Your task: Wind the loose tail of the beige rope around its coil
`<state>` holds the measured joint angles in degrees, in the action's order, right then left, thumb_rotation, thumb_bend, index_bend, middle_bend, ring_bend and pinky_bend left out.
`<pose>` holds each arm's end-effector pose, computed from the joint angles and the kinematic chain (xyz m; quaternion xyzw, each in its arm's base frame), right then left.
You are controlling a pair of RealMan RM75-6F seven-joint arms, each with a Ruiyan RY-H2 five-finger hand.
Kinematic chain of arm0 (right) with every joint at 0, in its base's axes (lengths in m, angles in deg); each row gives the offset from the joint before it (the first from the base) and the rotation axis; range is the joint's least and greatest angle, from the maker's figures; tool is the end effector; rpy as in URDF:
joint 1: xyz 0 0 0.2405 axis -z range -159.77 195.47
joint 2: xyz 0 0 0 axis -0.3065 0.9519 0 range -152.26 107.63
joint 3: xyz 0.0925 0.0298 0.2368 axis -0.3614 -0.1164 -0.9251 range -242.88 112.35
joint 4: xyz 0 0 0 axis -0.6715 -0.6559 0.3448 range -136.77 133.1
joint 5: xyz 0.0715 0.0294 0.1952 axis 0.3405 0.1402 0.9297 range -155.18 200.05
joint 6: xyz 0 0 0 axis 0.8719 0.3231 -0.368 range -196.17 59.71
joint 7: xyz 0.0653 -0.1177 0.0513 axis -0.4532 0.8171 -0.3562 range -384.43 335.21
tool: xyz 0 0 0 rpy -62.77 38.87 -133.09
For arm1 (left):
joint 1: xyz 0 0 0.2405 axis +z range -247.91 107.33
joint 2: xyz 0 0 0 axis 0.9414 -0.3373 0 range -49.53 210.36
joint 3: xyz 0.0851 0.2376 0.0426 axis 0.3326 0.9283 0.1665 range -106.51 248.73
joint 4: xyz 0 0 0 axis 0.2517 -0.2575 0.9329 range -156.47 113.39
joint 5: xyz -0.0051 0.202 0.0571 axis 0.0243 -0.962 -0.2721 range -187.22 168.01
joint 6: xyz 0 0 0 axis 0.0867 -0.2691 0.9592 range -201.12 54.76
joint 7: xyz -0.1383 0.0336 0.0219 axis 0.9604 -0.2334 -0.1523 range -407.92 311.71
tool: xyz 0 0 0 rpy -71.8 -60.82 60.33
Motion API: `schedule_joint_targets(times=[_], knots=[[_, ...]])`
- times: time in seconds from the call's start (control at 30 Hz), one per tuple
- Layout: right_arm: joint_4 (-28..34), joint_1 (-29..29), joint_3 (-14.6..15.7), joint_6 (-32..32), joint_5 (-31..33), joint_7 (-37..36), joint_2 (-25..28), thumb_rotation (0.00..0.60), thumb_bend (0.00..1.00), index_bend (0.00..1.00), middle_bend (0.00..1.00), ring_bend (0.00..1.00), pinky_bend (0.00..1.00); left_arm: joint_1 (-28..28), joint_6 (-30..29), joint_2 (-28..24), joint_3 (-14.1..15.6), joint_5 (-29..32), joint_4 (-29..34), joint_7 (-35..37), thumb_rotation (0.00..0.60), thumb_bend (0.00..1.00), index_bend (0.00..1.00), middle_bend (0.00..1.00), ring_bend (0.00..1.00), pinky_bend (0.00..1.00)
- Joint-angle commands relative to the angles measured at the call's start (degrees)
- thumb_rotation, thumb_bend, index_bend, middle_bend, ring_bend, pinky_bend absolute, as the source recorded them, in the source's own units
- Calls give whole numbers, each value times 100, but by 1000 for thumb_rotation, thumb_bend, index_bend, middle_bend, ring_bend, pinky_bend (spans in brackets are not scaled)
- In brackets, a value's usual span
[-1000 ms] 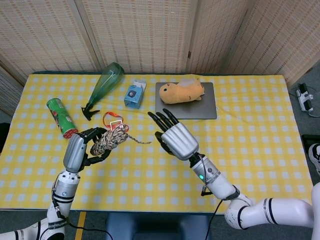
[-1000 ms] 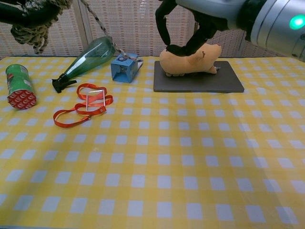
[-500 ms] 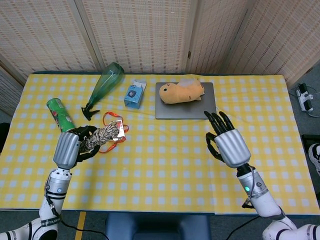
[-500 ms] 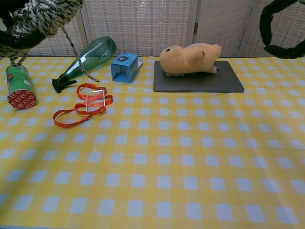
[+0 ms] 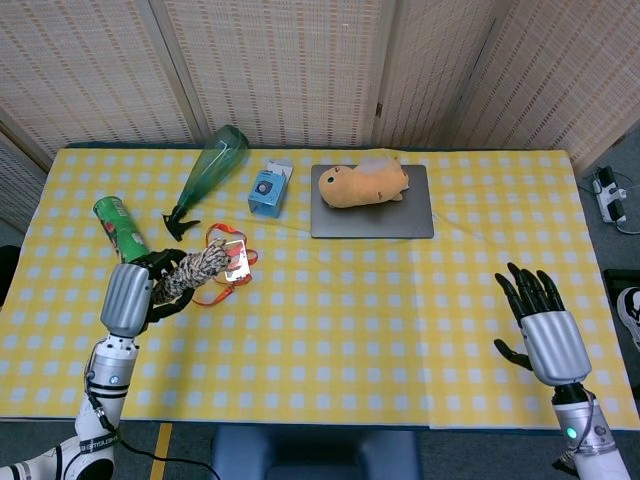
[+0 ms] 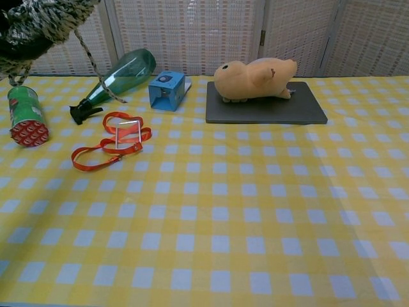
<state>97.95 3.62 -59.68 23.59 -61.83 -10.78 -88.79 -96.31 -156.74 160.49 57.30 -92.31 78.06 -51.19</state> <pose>-0.2632 -0.1933 0.1347 0.6377 -0.3323 0.3925 0.5734 -0.1536 0.2885 0.0984 -0.5520 -0.3652 -0.6107 0.4347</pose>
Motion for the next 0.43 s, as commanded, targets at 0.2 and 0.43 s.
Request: schedule_joint_targets(times=[0.2, 0.43], knots=[[-789, 704, 110, 436, -194, -562, -582, 600, 210, 0, 0, 0, 0, 46, -40, -38, -6, -13, 15, 49, 600, 529, 622, 617, 554, 634], [-1129, 960, 152, 439, -423, -846, -703, 600, 209, 0, 0, 0, 0, 68, -52, -37, -6, -32, 5, 64, 600, 529, 622, 617, 554, 634]])
